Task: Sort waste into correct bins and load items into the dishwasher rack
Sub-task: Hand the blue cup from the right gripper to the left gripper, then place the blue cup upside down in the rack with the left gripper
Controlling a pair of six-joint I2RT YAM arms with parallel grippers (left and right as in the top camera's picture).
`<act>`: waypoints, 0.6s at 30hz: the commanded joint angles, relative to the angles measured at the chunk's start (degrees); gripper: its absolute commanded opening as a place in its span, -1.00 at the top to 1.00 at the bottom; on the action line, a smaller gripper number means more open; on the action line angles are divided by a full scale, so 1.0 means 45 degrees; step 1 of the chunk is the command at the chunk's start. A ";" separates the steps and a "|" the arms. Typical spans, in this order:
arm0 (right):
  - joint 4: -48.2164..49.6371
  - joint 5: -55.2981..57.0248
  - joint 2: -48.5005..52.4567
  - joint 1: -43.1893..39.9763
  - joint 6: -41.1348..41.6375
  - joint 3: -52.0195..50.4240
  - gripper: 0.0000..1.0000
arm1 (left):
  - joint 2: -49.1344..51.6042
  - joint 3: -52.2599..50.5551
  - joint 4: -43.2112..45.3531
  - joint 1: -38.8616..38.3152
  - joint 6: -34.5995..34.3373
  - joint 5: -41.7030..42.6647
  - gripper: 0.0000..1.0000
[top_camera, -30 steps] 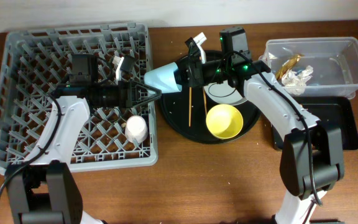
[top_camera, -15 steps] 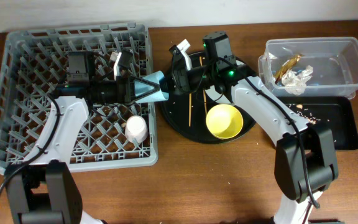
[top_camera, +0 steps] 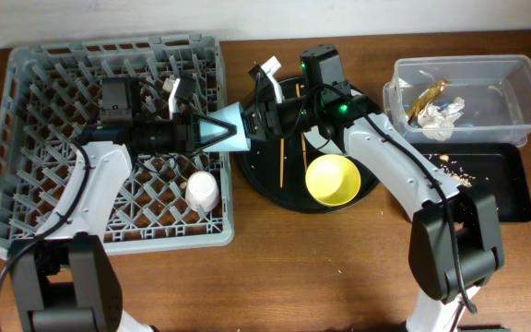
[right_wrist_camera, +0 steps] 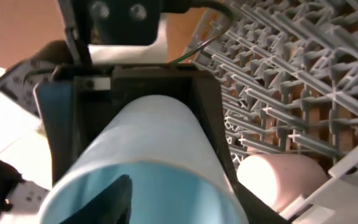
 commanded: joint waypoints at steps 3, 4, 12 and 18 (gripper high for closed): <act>-0.0403 0.1685 0.0121 -0.1005 -0.0257 -0.0015 -0.97 | -0.0214 0.0078 0.0588 0.0253 -0.0136 0.0447 0.20; -0.0554 0.1729 0.0121 -0.1297 -0.0267 -0.0015 -0.97 | -0.0214 0.0078 0.0583 0.0389 -0.0170 -0.0034 0.20; -0.2569 0.2448 0.0121 -0.2982 -0.1603 -0.0015 -0.97 | -0.0287 0.0078 0.0578 0.0699 -0.0325 -0.3055 0.21; -0.4532 0.5085 0.0121 -0.2968 -0.2045 -0.0015 -0.97 | -0.1404 0.1690 -0.2511 0.0238 0.0151 -1.0448 0.18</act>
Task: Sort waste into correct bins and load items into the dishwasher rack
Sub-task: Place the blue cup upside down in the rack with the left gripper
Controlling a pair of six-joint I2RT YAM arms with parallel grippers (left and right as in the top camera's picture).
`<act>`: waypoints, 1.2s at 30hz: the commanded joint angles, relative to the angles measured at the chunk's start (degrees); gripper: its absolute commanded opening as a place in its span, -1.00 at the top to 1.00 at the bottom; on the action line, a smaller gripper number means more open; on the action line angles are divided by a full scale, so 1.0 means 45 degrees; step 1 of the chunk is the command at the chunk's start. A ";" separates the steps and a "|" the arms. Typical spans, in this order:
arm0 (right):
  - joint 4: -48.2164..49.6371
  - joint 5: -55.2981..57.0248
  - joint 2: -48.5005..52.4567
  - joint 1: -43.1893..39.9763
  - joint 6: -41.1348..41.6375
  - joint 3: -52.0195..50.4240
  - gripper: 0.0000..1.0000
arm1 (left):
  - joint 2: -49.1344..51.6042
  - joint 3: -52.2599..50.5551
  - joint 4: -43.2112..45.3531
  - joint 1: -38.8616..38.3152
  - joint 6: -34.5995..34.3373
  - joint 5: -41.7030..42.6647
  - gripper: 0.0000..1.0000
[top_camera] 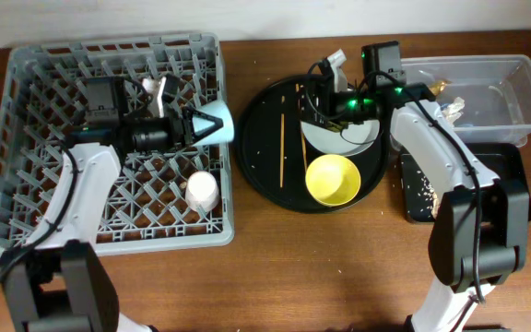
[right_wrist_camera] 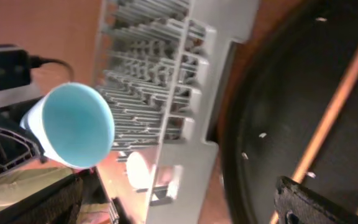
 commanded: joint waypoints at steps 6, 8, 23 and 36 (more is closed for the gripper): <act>-0.1841 0.3351 0.0083 0.0063 -0.0437 -0.0044 -0.97 | -0.0947 0.3303 -0.3900 -0.2769 0.1525 -1.2760 0.14; -0.2157 0.3347 0.0083 0.0063 -0.0442 -0.0044 -0.97 | -0.0359 0.3303 -0.3682 -0.3589 0.1676 -1.4484 0.14; -0.2837 0.3580 0.0053 0.0005 -0.0855 0.0029 -0.97 | 0.4046 0.3390 -0.2846 -0.3721 0.1797 -1.4149 -0.98; -0.7072 0.8582 -0.5916 -0.0860 -0.1676 0.2021 -0.97 | 0.3949 0.9942 -0.8131 -0.3725 0.1797 -1.2866 -0.97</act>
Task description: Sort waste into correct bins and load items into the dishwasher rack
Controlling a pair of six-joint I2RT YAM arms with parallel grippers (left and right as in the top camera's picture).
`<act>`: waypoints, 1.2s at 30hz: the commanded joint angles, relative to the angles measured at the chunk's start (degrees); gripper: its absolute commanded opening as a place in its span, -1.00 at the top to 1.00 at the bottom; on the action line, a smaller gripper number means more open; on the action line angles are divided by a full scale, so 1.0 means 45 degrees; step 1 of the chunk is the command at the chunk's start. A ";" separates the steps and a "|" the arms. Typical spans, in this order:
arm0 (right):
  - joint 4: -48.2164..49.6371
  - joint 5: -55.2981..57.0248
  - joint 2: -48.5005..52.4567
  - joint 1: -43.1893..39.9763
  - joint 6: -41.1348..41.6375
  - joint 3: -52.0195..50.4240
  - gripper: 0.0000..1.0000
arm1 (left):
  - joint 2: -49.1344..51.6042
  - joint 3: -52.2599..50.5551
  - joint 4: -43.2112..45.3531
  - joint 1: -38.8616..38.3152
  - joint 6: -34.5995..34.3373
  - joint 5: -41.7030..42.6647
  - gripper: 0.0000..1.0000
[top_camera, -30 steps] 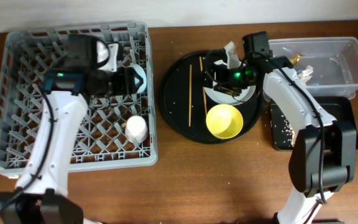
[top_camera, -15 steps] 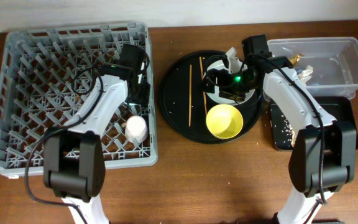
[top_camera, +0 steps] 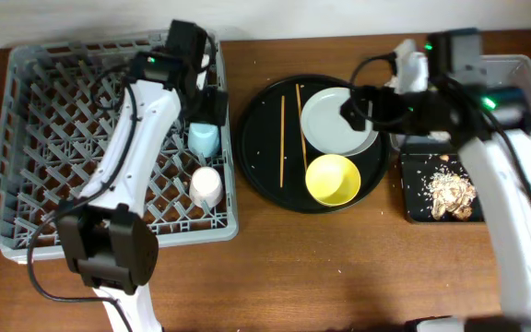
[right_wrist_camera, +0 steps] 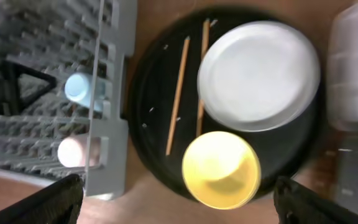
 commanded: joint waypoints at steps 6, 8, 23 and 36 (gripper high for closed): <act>-0.1078 0.1277 -0.0549 0.0010 -0.0170 0.0068 -0.97 | -0.0126 0.0743 -0.3245 -0.0121 -0.0374 0.1860 -0.88; -0.1156 0.1277 -0.0476 0.0010 -0.0170 0.0068 -0.97 | -0.0131 0.0743 -0.3769 -0.0257 -0.0369 0.2492 -0.80; -0.1399 0.1277 -0.0466 0.0010 -0.0170 0.0068 -0.97 | -0.0126 -0.4080 0.1103 -0.1957 -0.3245 0.1511 0.07; -0.1384 0.1277 -0.0466 0.0010 -0.0170 0.0068 -0.97 | -0.0126 -0.4711 0.1282 -0.2040 -0.3245 0.0835 0.99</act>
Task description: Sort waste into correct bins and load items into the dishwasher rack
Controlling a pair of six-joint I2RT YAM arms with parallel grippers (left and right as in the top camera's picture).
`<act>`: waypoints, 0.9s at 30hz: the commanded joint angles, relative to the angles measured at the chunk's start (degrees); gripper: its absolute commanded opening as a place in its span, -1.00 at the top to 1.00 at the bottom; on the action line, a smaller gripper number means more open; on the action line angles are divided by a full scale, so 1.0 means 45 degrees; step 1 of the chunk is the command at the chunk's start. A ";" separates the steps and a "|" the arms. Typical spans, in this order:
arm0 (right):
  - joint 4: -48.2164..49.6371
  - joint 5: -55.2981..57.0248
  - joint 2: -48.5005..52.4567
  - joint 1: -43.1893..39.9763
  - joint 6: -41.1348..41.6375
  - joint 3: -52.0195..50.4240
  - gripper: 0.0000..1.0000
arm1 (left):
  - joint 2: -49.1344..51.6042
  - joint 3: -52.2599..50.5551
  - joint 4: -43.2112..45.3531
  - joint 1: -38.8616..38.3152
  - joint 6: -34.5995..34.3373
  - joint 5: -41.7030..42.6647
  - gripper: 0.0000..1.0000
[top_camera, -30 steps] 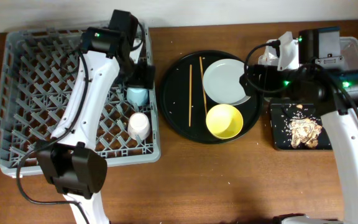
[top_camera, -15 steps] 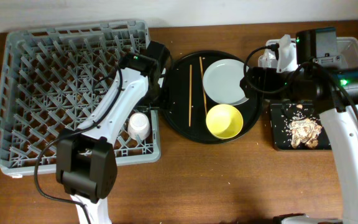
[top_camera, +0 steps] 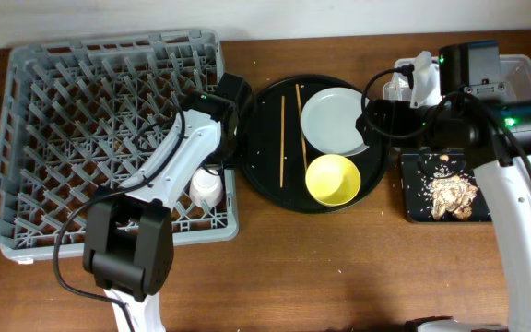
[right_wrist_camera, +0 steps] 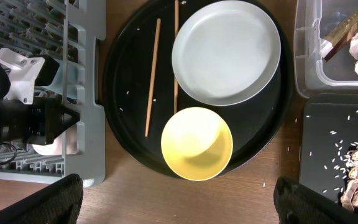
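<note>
On the round black tray (right_wrist_camera: 120,93) lie a white plate (right_wrist_camera: 227,51), a yellow bowl (right_wrist_camera: 196,143) and two wooden chopsticks (right_wrist_camera: 152,78). The grey dishwasher rack (top_camera: 26,138) holds a pale blue cup (right_wrist_camera: 51,76) by its right wall and a white cup (top_camera: 204,189) in front of that. In the overhead view my left arm hides the blue cup. My left gripper (right_wrist_camera: 64,118) hangs between the two cups, clear of both; its opening does not show. High over the tray's front edge my right gripper (right_wrist_camera: 179,205) stands wide open with nothing in it.
A clear plastic bin (right_wrist_camera: 309,74) at the back right holds wrappers and crumpled paper. In front of it a black bin (right_wrist_camera: 328,124) holds rice and food scraps. Bare wooden table (top_camera: 339,277) runs along the front.
My left arm has moved from the rack's back right corner to lie along its right edge, covering the blue cup from overhead. My right arm has hardly shifted and still hangs open above the tray.
First both grippers met at the blue cup between rack and tray. Then my left gripper held it alone over the rack's edge while the right had drawn back. Later the cup stood in the rack beside the white cup, where it stays now.
</note>
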 commanded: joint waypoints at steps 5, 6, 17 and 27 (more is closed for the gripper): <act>0.0058 0.0151 0.0034 0.0010 -0.0141 0.0029 -0.98 | -0.0078 -0.0141 -0.0568 -0.0097 0.0301 0.0044 0.99; 0.0058 0.0151 0.0034 0.0010 -0.0146 0.0029 -0.97 | -0.0078 -0.0141 -0.0646 -0.0097 0.0301 -0.0019 0.99; 0.0058 0.0155 0.0034 0.0010 -0.0146 0.0029 -0.97 | -0.0078 -0.0136 -0.1219 -0.0092 0.0306 -0.0821 0.30; 0.0335 0.0151 0.0034 0.0010 -0.0141 0.0029 -0.97 | -0.0092 0.3541 -0.3973 -0.0039 0.0602 -0.1588 -0.50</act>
